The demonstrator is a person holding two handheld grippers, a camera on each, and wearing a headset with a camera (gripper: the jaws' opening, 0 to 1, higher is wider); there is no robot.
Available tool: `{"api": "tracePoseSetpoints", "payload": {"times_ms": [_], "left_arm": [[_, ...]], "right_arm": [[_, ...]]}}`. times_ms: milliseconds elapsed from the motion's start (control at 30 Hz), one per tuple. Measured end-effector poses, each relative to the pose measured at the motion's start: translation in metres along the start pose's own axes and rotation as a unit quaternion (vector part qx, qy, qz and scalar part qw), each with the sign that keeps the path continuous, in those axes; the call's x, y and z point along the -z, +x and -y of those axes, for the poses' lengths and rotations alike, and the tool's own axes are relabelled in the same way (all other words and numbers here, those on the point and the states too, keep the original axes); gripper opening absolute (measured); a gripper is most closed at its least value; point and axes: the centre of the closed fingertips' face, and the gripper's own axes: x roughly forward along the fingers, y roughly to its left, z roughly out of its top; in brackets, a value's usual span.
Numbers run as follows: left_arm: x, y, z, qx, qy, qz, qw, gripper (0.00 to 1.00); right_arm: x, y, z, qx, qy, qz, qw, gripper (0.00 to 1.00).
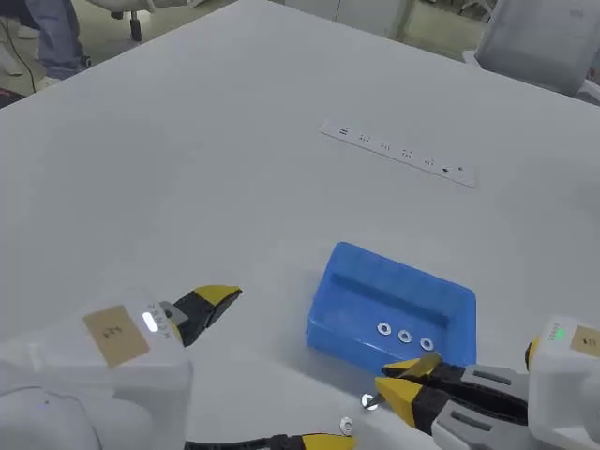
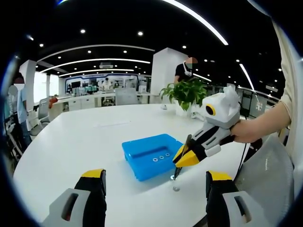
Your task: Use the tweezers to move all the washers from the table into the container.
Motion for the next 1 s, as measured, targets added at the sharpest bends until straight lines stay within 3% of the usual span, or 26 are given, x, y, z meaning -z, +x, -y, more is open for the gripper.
{"api": "tracePoseSetpoints", "payload": {"times_ms": [333, 567, 1000], "left_arm": [[0.000, 0.000, 0.000, 0.001, 0.000, 0.000, 1.0000, 0.88], [0.000, 0.001, 0.001, 0.003, 0.002, -0.001, 1.0000, 0.88], [0.001, 0.000, 0.001, 0.003, 0.001, -0.002, 1.0000, 0.88]], "right_arm": [[-0.038, -0.015, -0.001, -0.001, -0.006, 0.042, 0.9991, 0.03], [-0.060, -0.019, 0.010, 0.007, -0.009, 0.067, 0.9977, 0.03], [-0.064, -0.002, 0.032, 0.026, 0.016, 0.074, 0.9968, 0.03]]}}
